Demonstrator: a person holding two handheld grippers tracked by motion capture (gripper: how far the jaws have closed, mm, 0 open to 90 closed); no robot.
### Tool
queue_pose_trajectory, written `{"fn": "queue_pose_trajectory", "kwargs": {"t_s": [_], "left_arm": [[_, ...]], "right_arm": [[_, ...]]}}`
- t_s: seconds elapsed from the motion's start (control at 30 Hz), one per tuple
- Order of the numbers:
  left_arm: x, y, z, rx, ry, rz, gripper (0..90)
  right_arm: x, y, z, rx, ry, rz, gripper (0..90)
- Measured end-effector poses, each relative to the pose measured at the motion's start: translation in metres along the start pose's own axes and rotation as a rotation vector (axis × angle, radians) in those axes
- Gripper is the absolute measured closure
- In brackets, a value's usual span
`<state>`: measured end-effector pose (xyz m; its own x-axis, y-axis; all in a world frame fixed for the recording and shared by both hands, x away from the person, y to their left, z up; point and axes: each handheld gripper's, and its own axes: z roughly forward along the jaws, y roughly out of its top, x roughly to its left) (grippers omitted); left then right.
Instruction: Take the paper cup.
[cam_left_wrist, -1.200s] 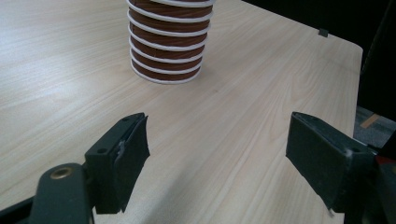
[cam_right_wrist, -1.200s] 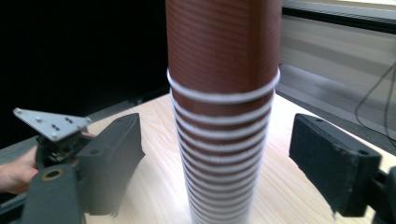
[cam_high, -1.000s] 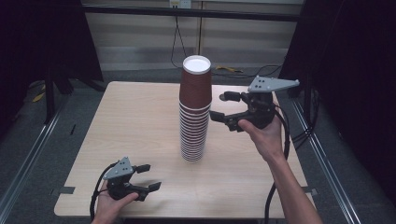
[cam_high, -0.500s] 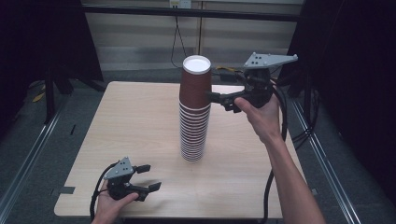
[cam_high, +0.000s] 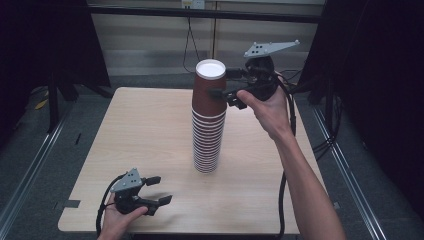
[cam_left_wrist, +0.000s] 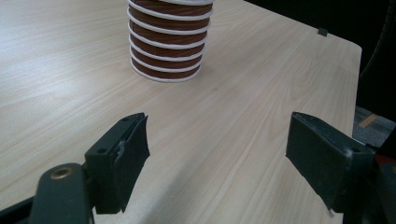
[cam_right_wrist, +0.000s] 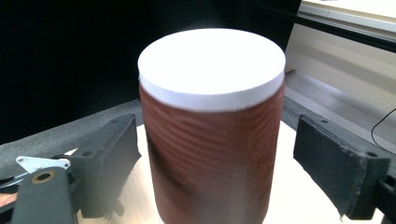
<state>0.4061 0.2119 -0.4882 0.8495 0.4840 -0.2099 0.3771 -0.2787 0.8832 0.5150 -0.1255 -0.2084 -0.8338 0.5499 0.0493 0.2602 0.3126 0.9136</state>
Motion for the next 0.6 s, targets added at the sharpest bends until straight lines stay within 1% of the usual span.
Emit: {"fn": "queue_pose_trajectory", "kwargs": {"t_s": [0.03,0.1,0.2,0.37,0.53,0.6], "left_arm": [[0.000,0.000,0.000,-0.001,-0.001,0.001,20.8],[-0.001,0.000,0.000,0.001,-0.003,0.003,20.8],[-0.001,0.000,0.000,0.000,-0.002,0.001,20.8],[0.000,0.000,-0.001,0.001,-0.002,-0.001,20.8],[0.001,-0.001,-0.001,0.004,0.000,-0.002,20.8],[0.001,-0.001,-0.001,0.004,0.004,-0.002,20.8]], "right_arm": [[0.000,0.001,0.002,0.003,-0.002,-0.002,13.5],[-0.001,0.002,0.004,0.004,0.014,0.004,13.5],[-0.002,0.005,0.008,0.015,0.018,0.002,13.4],[-0.002,0.011,0.015,0.038,0.010,-0.007,13.2],[-0.001,0.015,0.020,0.053,0.018,-0.010,13.8],[-0.001,0.017,0.021,0.058,0.010,-0.010,15.2]]}}
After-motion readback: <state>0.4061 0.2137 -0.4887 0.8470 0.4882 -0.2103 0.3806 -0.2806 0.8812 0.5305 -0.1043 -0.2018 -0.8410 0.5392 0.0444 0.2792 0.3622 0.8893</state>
